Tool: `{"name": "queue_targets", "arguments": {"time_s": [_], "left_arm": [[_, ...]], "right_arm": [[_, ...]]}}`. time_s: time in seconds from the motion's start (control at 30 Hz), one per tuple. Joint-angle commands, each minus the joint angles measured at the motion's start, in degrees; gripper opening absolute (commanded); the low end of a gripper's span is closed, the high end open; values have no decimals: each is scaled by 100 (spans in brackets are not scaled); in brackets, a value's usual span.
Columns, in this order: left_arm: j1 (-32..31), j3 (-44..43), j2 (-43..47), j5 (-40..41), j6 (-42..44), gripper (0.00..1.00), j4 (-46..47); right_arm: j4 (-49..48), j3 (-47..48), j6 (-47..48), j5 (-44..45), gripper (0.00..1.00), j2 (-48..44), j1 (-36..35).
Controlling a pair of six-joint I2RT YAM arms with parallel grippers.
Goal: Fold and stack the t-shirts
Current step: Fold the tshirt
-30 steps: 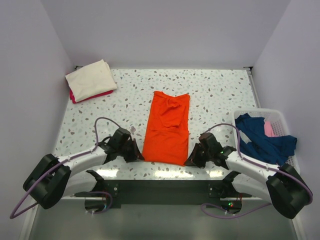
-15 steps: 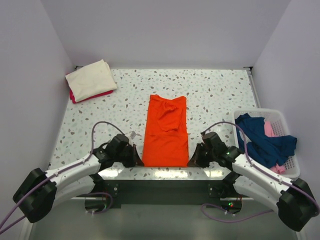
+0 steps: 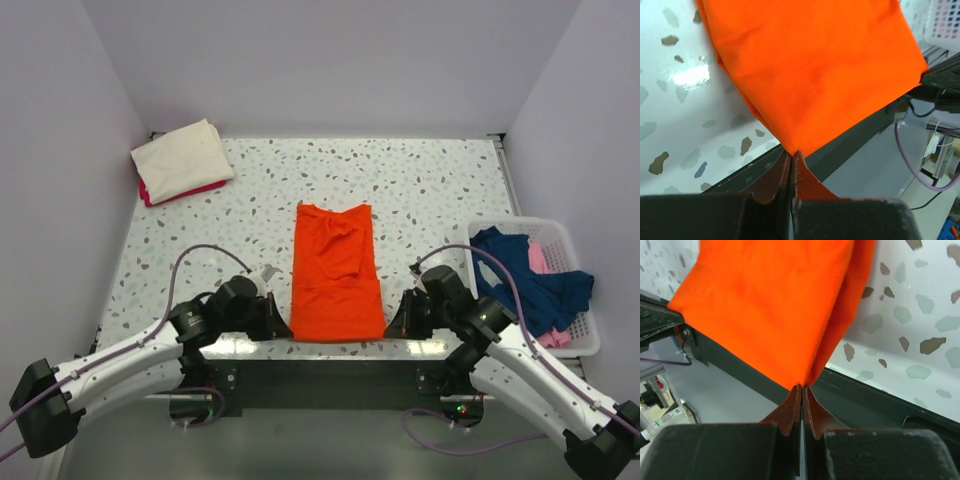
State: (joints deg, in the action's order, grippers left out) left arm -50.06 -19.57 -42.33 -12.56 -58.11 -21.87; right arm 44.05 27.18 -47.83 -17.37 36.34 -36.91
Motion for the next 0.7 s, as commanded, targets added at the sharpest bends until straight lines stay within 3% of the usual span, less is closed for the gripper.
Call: {"name": "queue_targets", "arguments": {"time_s": [0.0,0.4,0.67], "left_arm": [[-30,-652,14,244,-140,0,-353],[14,-2085,-1048,693,291,0,-520],[1322,-3234,-2252,-61,1054,0,-222]], "right_arm": [[647,647,414,171,0,49,-27],[666,2036,819,1304,0,1075,-10],[26,3431,1451,1675,0,2886,297]]}}
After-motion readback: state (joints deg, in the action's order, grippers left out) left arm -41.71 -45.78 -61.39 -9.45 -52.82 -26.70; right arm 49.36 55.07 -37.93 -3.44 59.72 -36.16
